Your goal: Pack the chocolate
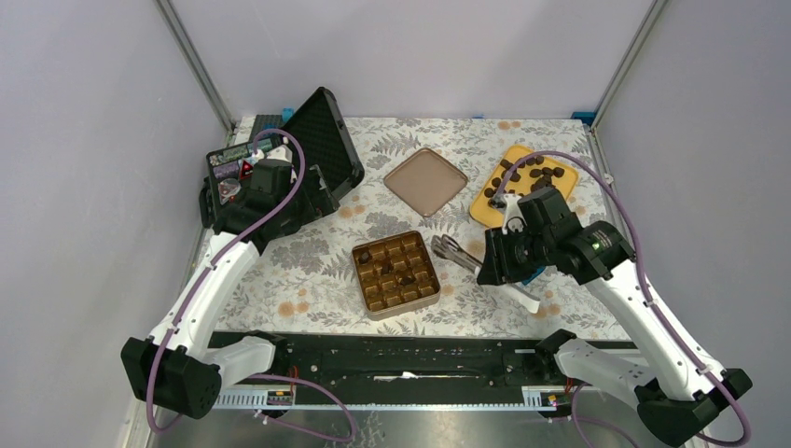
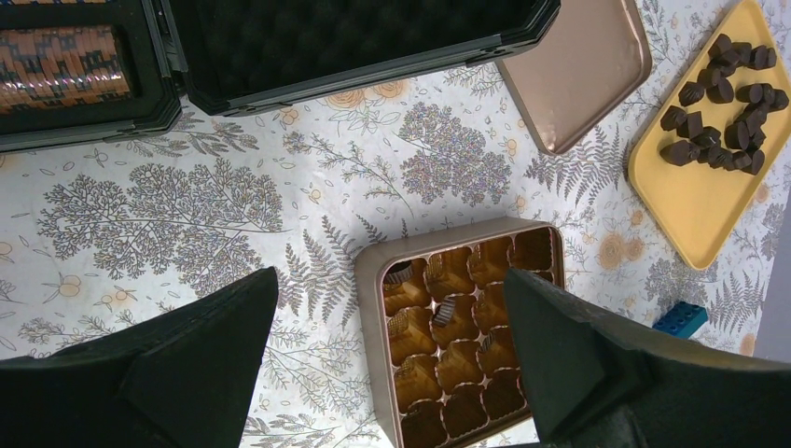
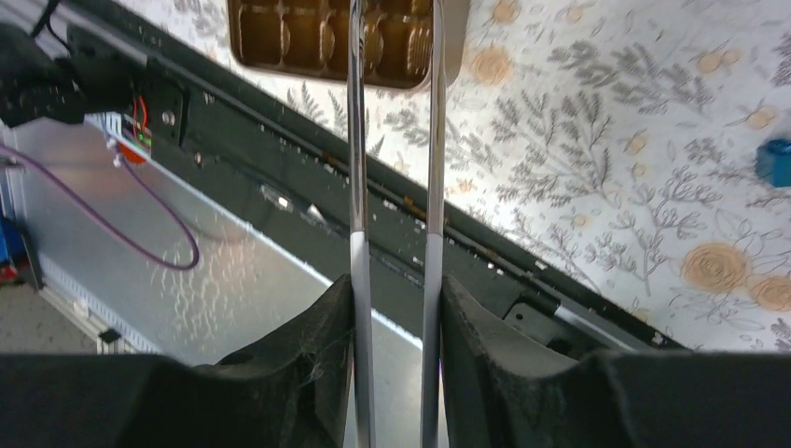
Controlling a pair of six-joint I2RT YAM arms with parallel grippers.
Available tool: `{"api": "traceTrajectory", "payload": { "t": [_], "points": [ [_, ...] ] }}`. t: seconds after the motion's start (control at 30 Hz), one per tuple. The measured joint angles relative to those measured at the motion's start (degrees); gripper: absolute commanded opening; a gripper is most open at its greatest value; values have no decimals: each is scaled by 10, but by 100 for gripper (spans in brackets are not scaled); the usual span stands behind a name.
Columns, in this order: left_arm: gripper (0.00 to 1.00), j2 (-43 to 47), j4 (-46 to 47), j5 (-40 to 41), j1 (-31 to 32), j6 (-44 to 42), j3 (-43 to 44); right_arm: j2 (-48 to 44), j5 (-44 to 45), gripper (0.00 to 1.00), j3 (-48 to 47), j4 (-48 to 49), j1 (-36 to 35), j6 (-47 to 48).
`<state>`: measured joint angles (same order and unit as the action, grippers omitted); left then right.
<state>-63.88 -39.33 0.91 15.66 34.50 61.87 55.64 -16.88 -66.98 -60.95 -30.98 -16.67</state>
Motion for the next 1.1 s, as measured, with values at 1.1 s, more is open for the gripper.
{"api": "traceTrajectory", "payload": {
  "t": [1.1],
  "points": [
    [99, 0, 1, -1, 0, 1, 0, 61, -8, 46, 77, 20, -104, -18]
  ]
}}
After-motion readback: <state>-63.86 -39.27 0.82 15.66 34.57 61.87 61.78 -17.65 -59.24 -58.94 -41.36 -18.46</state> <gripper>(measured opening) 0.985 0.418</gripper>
